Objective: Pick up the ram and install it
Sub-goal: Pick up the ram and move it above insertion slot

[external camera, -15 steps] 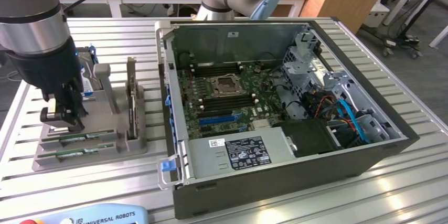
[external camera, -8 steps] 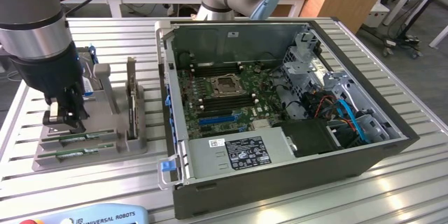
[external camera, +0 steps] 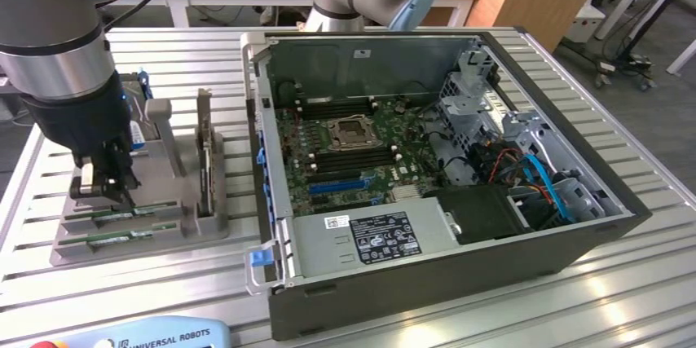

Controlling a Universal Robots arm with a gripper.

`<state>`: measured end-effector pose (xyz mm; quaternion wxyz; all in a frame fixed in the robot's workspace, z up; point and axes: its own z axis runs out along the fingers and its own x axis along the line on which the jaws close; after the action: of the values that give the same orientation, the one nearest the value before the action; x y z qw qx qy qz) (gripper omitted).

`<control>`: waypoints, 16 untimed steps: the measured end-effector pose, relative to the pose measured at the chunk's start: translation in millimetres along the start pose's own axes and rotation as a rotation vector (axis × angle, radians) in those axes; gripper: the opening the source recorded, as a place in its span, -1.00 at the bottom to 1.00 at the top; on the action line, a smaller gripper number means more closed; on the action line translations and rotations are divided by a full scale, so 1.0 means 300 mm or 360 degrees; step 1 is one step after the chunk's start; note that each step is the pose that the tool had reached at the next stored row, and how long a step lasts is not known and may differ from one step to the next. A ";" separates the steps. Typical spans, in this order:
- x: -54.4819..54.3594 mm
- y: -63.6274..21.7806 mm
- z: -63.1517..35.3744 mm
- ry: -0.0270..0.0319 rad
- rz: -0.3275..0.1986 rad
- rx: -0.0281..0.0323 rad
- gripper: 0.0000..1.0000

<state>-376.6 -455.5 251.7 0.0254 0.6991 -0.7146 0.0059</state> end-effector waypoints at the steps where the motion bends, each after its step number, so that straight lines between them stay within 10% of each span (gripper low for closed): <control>1: 0.000 0.000 0.000 0.00000 0.0000 0.00000 -0.25; 16: 0.037 -0.001 0.005 -0.00006 0.0000 0.00004 -0.25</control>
<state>-376.6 -466.5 250.8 0.0252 0.6991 -0.7146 0.0059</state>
